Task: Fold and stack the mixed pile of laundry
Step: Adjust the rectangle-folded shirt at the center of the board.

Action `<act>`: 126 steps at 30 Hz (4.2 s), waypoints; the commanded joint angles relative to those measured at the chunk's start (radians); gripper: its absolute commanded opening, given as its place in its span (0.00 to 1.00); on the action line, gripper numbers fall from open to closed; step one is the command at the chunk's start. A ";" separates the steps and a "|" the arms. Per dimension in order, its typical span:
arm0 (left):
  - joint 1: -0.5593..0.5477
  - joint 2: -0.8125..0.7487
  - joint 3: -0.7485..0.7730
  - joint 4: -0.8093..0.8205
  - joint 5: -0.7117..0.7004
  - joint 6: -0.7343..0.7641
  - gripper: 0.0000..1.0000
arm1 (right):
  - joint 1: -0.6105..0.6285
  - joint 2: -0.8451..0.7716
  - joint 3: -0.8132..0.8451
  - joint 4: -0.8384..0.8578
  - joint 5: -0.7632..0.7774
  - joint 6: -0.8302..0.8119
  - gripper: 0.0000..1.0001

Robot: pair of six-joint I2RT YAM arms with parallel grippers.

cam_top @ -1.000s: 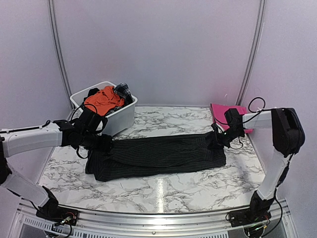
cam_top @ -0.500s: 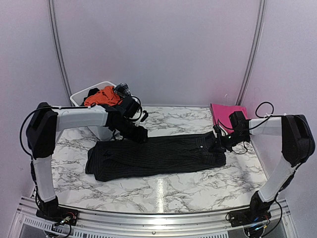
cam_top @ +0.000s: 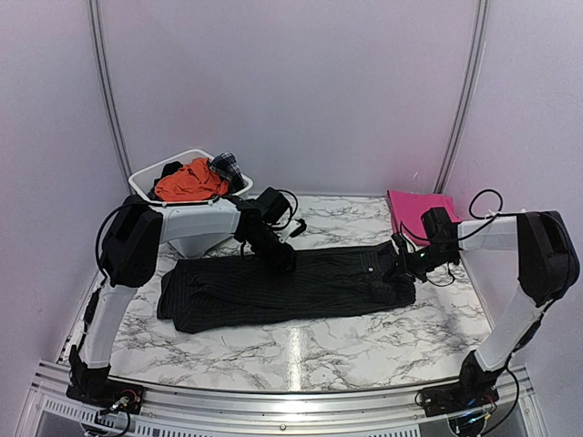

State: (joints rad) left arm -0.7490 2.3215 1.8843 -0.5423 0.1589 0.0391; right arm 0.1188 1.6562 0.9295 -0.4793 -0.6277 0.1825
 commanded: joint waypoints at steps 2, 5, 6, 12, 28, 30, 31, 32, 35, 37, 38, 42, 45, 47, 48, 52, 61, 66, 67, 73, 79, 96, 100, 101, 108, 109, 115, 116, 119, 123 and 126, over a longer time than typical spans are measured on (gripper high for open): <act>-0.005 0.061 0.110 -0.077 0.031 0.102 0.62 | -0.002 -0.017 -0.003 0.021 -0.021 0.006 0.00; -0.005 0.100 0.156 -0.129 0.062 0.138 0.59 | -0.002 -0.012 0.001 0.019 -0.022 0.005 0.00; -0.007 0.110 0.164 -0.147 0.069 0.156 0.57 | -0.003 -0.011 0.003 0.019 -0.020 0.005 0.00; -0.006 0.127 0.165 -0.215 0.076 0.224 0.48 | -0.002 -0.001 0.003 0.021 -0.017 0.008 0.00; -0.004 0.046 0.193 -0.215 0.047 0.264 0.23 | -0.001 0.007 0.012 0.026 -0.021 0.014 0.00; -0.006 0.034 0.194 -0.213 0.059 0.274 0.19 | -0.002 0.006 0.013 0.024 -0.020 0.014 0.00; -0.005 0.031 0.195 -0.214 0.063 0.278 0.16 | -0.002 0.005 0.011 0.024 -0.020 0.013 0.00; -0.004 0.028 0.191 -0.214 0.069 0.281 0.15 | -0.002 0.005 0.011 0.023 -0.020 0.013 0.00; -0.004 0.026 0.171 -0.214 0.082 0.282 0.16 | -0.003 0.004 0.011 0.023 -0.020 0.011 0.00; -0.005 0.026 0.154 -0.214 0.075 0.281 0.20 | -0.004 0.002 0.011 0.021 -0.018 0.011 0.00; -0.005 0.025 0.145 -0.215 0.069 0.283 0.23 | -0.003 0.002 0.011 0.021 -0.018 0.009 0.00; -0.004 0.018 0.125 -0.213 0.045 0.289 0.33 | -0.004 0.001 0.009 0.016 -0.020 0.007 0.00; -0.005 0.013 0.131 -0.204 0.079 0.297 0.37 | -0.003 0.001 0.006 0.018 -0.020 0.006 0.00; -0.008 0.015 0.142 -0.201 0.098 0.308 0.38 | -0.004 0.001 0.002 0.018 -0.020 0.006 0.00; -0.012 0.016 0.146 -0.199 0.106 0.316 0.39 | -0.004 0.001 0.001 0.018 -0.020 0.006 0.00; -0.019 0.050 0.173 -0.195 0.103 0.337 0.39 | -0.003 0.002 -0.002 0.021 -0.023 0.008 0.00; -0.018 0.118 0.194 -0.194 0.101 0.346 0.43 | -0.004 0.005 0.010 -0.001 -0.018 -0.003 0.00; -0.017 0.143 0.189 -0.191 0.088 0.340 0.43 | -0.005 0.011 0.017 -0.005 -0.018 -0.006 0.00; -0.017 0.143 0.185 -0.192 0.082 0.339 0.46 | -0.005 0.013 0.018 -0.005 -0.018 -0.006 0.00; -0.014 0.113 0.165 -0.183 0.071 0.338 0.51 | -0.005 0.019 0.021 -0.005 -0.023 -0.008 0.00; -0.005 0.095 0.161 -0.179 0.108 0.333 0.40 | -0.004 0.022 0.028 -0.011 -0.024 -0.012 0.00; 0.002 0.001 0.123 -0.178 0.086 0.351 0.00 | -0.005 0.020 0.038 0.000 -0.036 -0.002 0.00; 0.019 -0.026 0.128 -0.176 0.083 0.335 0.00 | -0.005 -0.002 0.065 0.011 -0.043 0.003 0.00; 0.024 -0.033 0.128 -0.174 0.083 0.332 0.00 | -0.004 -0.004 0.075 0.011 -0.044 0.005 0.00; 0.044 -0.042 0.123 -0.165 0.068 0.323 0.00 | -0.005 0.035 0.137 0.007 0.004 -0.020 0.00; 0.044 -0.035 0.122 -0.164 0.064 0.321 0.00 | -0.006 0.044 0.142 0.010 0.013 -0.022 0.00; 0.043 -0.019 0.121 -0.146 -0.023 0.259 0.47 | -0.007 0.121 0.208 -0.046 0.126 -0.053 0.00; 0.043 -0.034 0.115 -0.134 -0.037 0.246 0.53 | -0.007 0.128 0.218 -0.060 0.152 -0.060 0.00; 0.043 -0.118 0.050 -0.051 -0.079 0.198 0.77 | -0.012 0.130 0.253 -0.098 0.212 -0.082 0.00; 0.043 -0.270 -0.105 0.085 -0.129 0.105 0.99 | -0.017 0.136 0.312 -0.136 0.214 -0.095 0.06; 0.044 -0.378 -0.218 0.158 -0.154 0.034 0.99 | -0.016 0.129 0.372 -0.190 0.213 -0.100 0.33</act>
State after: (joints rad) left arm -0.7059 2.1071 1.7576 -0.5385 0.0639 0.1879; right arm 0.1097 1.7912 1.2083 -0.5957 -0.4484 0.1143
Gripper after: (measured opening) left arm 0.988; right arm 0.187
